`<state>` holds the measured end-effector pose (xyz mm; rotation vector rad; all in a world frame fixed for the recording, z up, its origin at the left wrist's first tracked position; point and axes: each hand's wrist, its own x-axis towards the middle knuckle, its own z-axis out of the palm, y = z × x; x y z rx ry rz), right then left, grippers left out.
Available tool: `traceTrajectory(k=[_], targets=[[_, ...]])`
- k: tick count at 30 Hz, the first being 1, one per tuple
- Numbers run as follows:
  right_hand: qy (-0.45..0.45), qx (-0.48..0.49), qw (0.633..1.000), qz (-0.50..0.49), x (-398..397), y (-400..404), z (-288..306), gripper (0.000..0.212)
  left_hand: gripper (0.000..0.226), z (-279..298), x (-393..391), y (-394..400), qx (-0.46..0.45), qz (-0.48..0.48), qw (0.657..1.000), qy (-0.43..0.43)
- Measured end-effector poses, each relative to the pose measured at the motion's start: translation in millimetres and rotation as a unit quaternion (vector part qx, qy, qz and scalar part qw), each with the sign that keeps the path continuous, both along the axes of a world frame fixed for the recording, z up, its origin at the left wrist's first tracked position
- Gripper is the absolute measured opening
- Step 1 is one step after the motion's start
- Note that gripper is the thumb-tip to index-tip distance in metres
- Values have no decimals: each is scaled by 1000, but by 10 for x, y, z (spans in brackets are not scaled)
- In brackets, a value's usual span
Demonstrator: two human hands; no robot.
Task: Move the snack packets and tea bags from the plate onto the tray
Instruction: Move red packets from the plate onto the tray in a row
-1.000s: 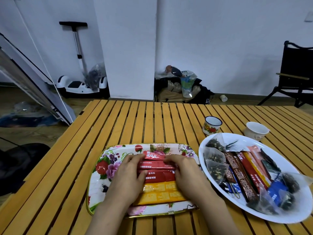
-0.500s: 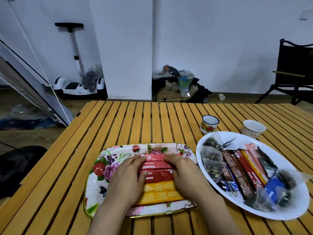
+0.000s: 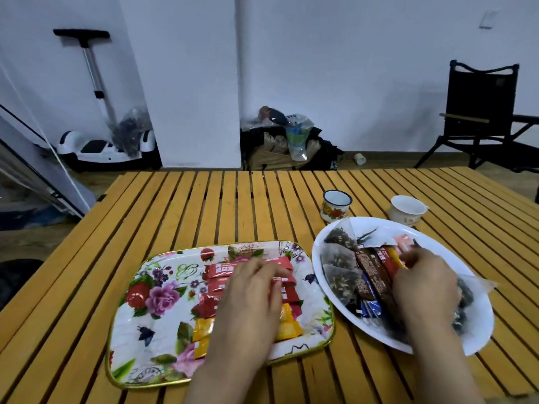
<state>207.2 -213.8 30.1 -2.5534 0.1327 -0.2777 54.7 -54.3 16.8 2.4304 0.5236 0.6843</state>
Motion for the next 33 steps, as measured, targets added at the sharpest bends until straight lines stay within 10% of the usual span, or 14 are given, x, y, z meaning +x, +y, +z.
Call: traceTrajectory(k=[8,22,28,33], targets=[[86,-57,994,-48,38,-18,-137,23,19,-180,313,-472,-34,-105,994,23],[-166,101,981,15,-35,-55,186,23,16,-11,232,-165,-249,-28,966,-56],[-93,309,901,289,-211,23,455,29,35,184,182,-134,-592,-43,801,-79],[-26,275,859,432,-326,284,386,29,43,361,25,121,-731,28,668,-137]])
